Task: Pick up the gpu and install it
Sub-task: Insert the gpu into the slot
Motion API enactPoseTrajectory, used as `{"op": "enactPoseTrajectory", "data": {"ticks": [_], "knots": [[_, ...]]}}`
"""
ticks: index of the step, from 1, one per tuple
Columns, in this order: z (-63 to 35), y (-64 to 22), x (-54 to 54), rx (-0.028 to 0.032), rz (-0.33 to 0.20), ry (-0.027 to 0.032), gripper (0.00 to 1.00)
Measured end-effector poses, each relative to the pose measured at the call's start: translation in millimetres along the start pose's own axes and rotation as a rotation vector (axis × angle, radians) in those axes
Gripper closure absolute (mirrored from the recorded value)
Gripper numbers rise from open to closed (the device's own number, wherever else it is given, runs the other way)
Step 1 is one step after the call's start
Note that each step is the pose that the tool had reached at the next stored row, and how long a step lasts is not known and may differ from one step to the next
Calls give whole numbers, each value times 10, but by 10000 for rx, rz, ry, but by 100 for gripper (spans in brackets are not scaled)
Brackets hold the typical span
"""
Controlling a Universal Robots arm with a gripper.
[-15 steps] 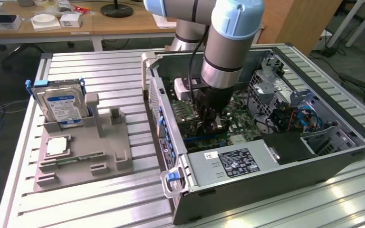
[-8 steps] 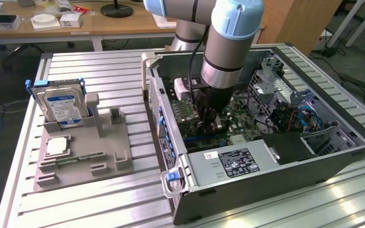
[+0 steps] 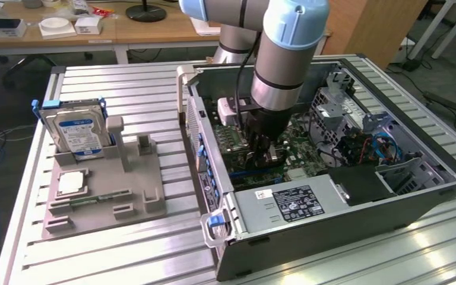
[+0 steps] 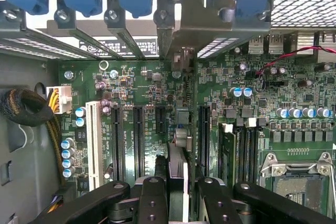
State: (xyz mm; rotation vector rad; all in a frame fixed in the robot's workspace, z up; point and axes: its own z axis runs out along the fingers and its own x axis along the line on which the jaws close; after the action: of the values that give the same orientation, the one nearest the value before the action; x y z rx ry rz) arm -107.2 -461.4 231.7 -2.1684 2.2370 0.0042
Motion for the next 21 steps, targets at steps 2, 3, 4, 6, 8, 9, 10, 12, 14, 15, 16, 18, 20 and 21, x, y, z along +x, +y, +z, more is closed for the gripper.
{"op": "enactPoseTrajectory", "data": {"ticks": [2,3,4,6,8,9,10,12,14,15,16,18,20,21], "knots": [[1,0,12,10,0,-6,73],[1,1,14,10,1,-6,73],[1,0,14,9,2,-5,73],[0,0,14,8,2,-4,73],[0,0,15,8,1,-3,73],[0,0,15,8,1,-3,73],[0,0,15,8,1,-4,73],[-1,5,15,22,0,-2,73],[-1,11,15,43,-1,-4,73],[-1,13,15,52,-2,-4,73],[-1,15,15,61,-2,-5,73],[0,16,14,76,-4,-7,73],[0,17,14,83,-4,-7,73],[0,17,14,83,-3,-6,73]]}}
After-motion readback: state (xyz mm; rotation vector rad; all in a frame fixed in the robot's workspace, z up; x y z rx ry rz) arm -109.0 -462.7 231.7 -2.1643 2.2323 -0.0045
